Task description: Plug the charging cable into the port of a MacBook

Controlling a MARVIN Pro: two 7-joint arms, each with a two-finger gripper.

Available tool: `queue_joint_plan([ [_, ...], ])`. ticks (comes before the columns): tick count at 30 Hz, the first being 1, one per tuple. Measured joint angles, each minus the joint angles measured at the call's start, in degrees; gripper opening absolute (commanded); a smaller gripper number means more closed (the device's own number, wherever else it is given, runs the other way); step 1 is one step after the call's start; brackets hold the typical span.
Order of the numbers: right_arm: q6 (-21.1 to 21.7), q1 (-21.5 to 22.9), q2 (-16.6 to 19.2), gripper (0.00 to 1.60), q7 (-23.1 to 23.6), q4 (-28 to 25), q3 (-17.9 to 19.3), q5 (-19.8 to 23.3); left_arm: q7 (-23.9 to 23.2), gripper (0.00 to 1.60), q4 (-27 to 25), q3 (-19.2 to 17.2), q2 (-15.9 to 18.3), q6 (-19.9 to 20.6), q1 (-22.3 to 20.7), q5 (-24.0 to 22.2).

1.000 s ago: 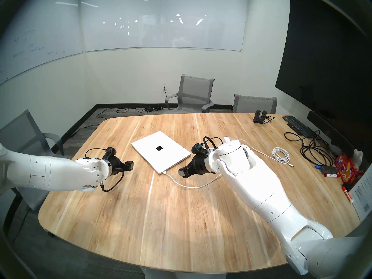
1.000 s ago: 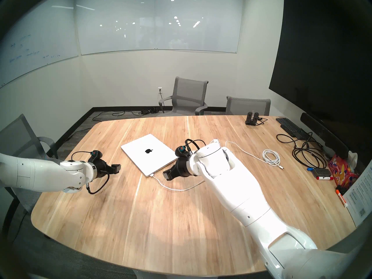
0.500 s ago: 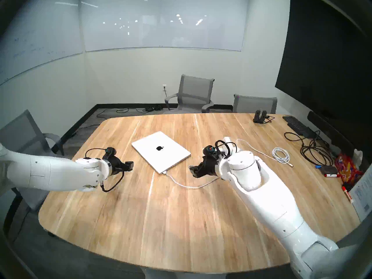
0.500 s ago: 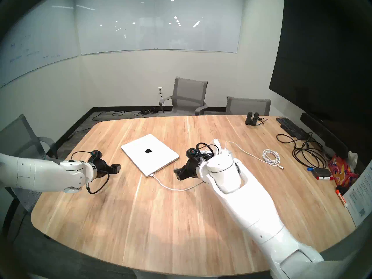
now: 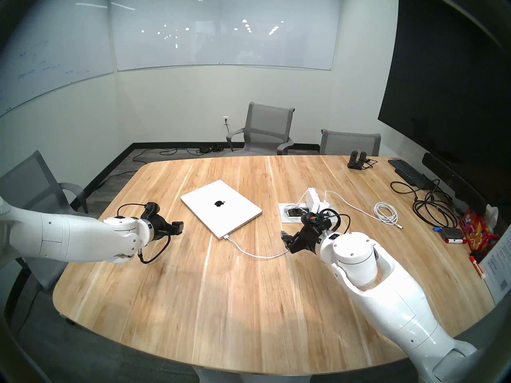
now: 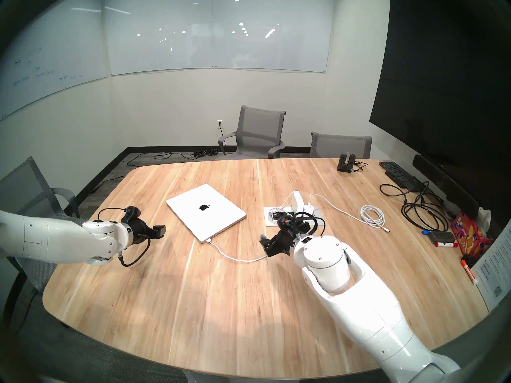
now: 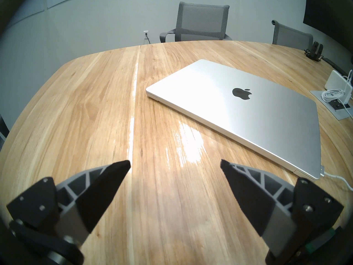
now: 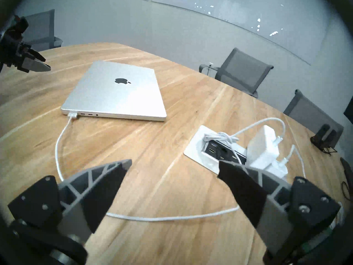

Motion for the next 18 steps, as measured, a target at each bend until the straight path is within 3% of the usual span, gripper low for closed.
queue_joint_plan([
  [6,-4.78,-4.33,1.66,1.60,-5.40,-0.38,2.16,0.41,0.00,1.60,0.00,0.00,0.00,0.00,0.00,0.00],
  [11,-10.58,-9.51,2.26,1.60,-11.01,-1.44,6.03,0.83,0.00,1.60,0.00,0.00,0.00,0.00,0.00,0.00],
  [18,-16.79,-14.72,2.47,1.60,-13.92,-3.15,10.34,0.38,0.00,1.60,0.00,0.00,0.00,0.00,0.00,0.00],
])
